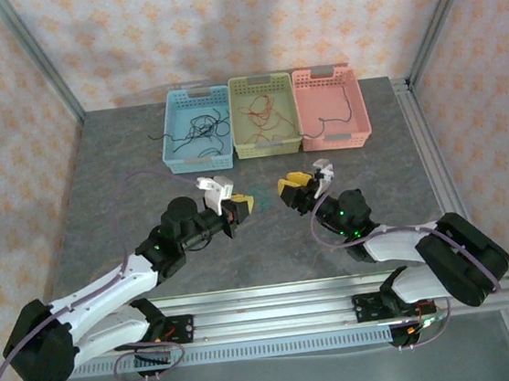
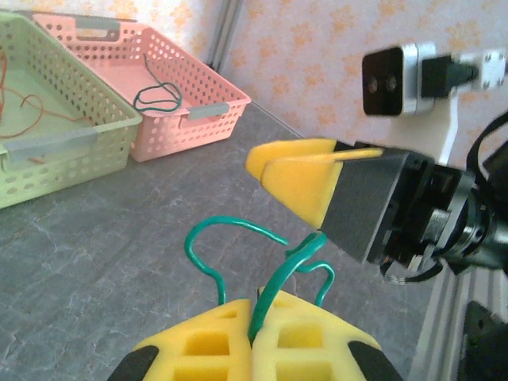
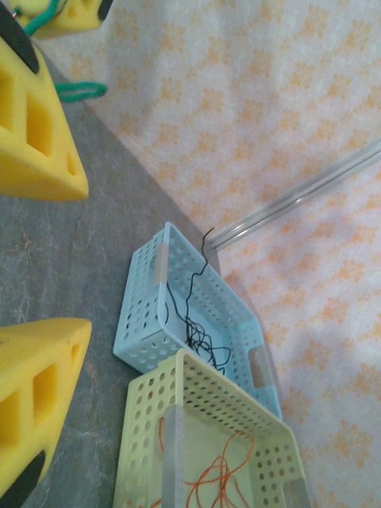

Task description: Untangle the cables

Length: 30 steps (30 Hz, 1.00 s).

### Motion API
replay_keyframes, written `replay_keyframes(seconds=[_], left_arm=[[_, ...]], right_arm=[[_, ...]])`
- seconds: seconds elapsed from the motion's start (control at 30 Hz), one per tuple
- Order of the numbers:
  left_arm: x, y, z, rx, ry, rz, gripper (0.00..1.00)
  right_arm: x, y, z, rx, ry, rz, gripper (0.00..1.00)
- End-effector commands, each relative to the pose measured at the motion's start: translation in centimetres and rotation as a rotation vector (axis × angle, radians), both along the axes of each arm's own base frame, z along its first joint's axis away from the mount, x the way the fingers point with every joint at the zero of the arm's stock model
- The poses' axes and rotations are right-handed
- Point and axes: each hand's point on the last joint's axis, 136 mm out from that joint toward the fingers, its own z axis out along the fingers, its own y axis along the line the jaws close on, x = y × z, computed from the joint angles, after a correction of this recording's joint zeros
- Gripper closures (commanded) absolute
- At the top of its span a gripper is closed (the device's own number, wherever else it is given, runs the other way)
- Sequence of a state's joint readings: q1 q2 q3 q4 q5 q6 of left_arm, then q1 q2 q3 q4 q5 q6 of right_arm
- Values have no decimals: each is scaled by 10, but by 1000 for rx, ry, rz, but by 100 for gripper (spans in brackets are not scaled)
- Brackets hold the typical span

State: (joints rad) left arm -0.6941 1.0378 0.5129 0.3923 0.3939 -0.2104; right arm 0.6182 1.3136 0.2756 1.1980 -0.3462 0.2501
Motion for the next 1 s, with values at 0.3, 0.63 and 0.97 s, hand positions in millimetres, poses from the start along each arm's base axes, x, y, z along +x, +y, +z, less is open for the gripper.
replay_keyframes(seconds=[0.3,0.63,0.97], left_arm=[[2,7,1,139,-322,9,100],[-4,4,6,120,-343,-24,100],[-8,5,11,97,-355,-35,100]], right_arm=[[-29,37,22,65,-21,278,48],[-40,62,15,60,26,427,55],[-40,68,12,60,49,459,62]])
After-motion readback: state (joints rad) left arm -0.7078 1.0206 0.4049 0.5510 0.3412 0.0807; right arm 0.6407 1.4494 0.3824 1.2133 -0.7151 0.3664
